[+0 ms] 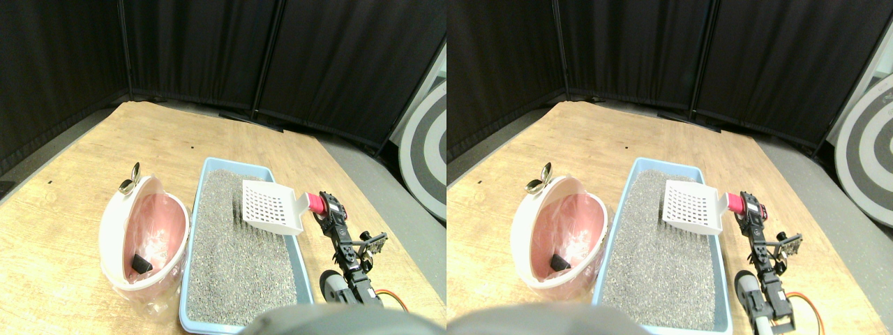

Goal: Scoop (unimanual)

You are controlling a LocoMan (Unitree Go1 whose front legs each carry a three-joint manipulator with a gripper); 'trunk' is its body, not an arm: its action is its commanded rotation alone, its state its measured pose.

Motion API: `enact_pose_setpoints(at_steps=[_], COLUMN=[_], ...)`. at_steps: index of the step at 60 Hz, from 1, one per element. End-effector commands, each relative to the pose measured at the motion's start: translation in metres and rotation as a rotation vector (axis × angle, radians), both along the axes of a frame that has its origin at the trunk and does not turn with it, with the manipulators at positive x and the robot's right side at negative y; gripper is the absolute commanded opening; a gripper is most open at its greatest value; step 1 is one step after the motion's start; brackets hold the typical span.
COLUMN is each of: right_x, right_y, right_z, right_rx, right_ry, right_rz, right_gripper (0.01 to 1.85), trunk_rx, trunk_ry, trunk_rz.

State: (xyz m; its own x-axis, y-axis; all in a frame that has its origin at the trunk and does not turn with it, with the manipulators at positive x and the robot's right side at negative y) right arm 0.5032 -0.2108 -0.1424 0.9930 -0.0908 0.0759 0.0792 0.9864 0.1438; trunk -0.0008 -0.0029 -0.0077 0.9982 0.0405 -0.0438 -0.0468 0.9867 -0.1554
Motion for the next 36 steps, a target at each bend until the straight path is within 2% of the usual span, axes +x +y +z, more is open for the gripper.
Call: enact_pose_setpoints(at_steps=[1,7,25,36], right_x=[0.000,-0.001,-0.001,0.000], right_y=[0.001,0.001,0.005,0.000], right_z=[0.000,-0.006,-0.013,-0.025], right_rx=[0.032,0.032,0.066,0.079], right_ry=[-0.039,-0.035,0.040,0.077], right_rz=[0.019,0.030,0.047,0.009], right_gripper=[0.06,0.06,0.06,0.06], trunk_rx=[-0.010,-0.013,-0.024,-0.031], trunk_ry=[0.005,0.007,0.014,0.015], trunk_rz=[0.008,0.017,0.032,0.040])
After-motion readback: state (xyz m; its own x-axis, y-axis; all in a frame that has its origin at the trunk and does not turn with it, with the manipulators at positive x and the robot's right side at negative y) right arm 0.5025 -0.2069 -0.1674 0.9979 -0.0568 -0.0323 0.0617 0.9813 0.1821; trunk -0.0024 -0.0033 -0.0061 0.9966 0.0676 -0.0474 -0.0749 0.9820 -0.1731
